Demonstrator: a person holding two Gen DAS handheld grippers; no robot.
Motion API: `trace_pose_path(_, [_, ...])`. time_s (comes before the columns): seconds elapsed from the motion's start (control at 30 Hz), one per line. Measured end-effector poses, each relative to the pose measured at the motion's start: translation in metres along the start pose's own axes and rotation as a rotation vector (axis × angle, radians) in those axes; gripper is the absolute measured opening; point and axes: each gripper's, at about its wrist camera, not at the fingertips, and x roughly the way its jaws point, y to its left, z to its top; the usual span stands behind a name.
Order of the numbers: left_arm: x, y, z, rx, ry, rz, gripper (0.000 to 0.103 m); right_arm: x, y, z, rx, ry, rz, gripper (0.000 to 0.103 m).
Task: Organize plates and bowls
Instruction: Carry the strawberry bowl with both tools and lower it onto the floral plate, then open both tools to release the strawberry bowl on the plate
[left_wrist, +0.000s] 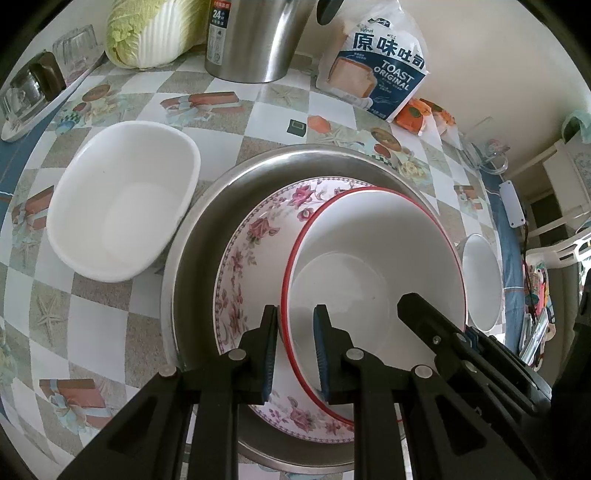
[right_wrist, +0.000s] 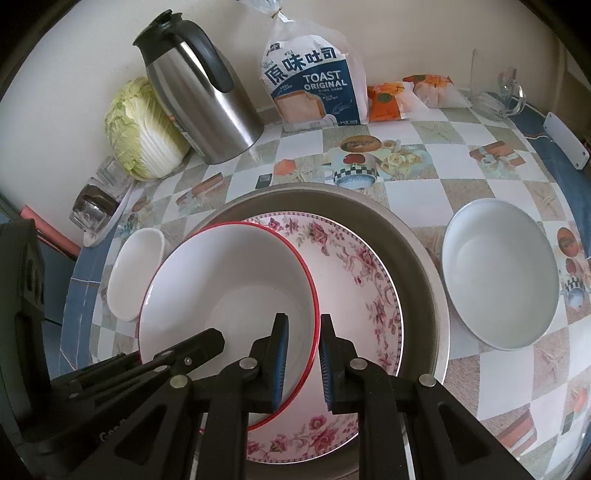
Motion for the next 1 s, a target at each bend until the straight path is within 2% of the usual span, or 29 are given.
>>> trace_pose_path(0.5, [0.004,-0.004,0.001,0.008,0.002,0.001,0.018,0.000,-0.003,0.002,0.005,-0.008,0.002,0.018])
trace_pose_path(0.77, [0.004,0.002,0.002,-0.009,0.009,-0.037,0.021,0.000,-0.007,0.002,0.035,-0.007,0.033,0.020])
trace_pose_path(1.0, [-0.008,0.004,0.004,-0.013,-0.013,-0.046,0.024,-0.007,-0.010,0.005,0.045,-0.019,0.015,0.020])
